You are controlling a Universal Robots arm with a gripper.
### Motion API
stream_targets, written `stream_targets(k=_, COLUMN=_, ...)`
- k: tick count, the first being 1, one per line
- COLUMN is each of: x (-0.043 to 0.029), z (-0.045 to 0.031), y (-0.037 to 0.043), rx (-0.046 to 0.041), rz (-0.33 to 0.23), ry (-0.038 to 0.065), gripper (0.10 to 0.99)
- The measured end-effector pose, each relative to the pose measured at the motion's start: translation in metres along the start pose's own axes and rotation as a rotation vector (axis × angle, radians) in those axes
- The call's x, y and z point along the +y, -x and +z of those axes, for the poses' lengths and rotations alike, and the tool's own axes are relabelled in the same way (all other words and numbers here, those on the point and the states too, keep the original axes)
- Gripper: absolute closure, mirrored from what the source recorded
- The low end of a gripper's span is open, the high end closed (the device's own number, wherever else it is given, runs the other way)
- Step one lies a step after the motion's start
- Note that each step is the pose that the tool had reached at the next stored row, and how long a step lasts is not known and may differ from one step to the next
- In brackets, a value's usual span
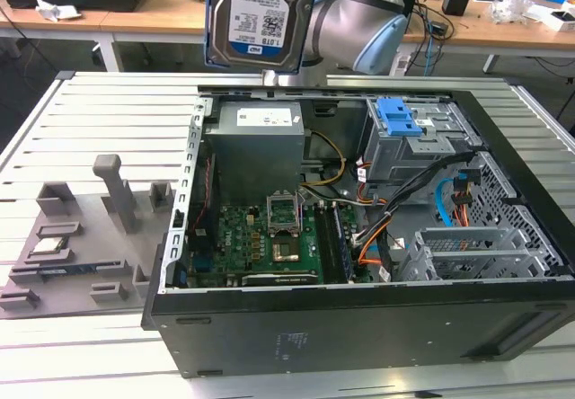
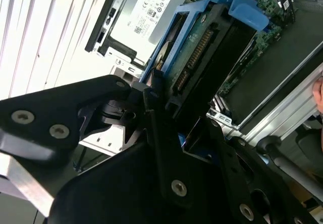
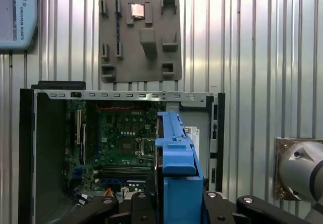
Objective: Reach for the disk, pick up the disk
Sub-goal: 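Pick up the disk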
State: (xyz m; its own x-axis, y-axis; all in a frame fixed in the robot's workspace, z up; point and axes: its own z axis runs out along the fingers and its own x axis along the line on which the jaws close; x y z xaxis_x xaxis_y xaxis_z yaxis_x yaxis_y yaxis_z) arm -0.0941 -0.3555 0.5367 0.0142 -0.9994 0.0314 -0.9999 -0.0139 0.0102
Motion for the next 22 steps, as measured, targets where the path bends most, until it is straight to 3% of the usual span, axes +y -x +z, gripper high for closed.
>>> stream_targets(k=8, x=-0.0223, z=0.0020, y=-0.0003, rx=0.0002, rz=0.000, ry=0.000, gripper=0.725)
stream_targets(k=12, x=-0.0385, z=0.0033, y=-0.0004, rx=0.0005, rz=0.000, ry=0.000, gripper=0.725)
stream_targets(k=17, x=-0.0500, z=0.0036, y=-0.0006, rx=0.0009, rz=0.000, ry=0.000, gripper=0.725)
stream_targets(k=22, x=-0.0659, z=0.0035, y=-0.0008, rx=0.0010, rz=0.000, ry=0.000, gripper=0.725)
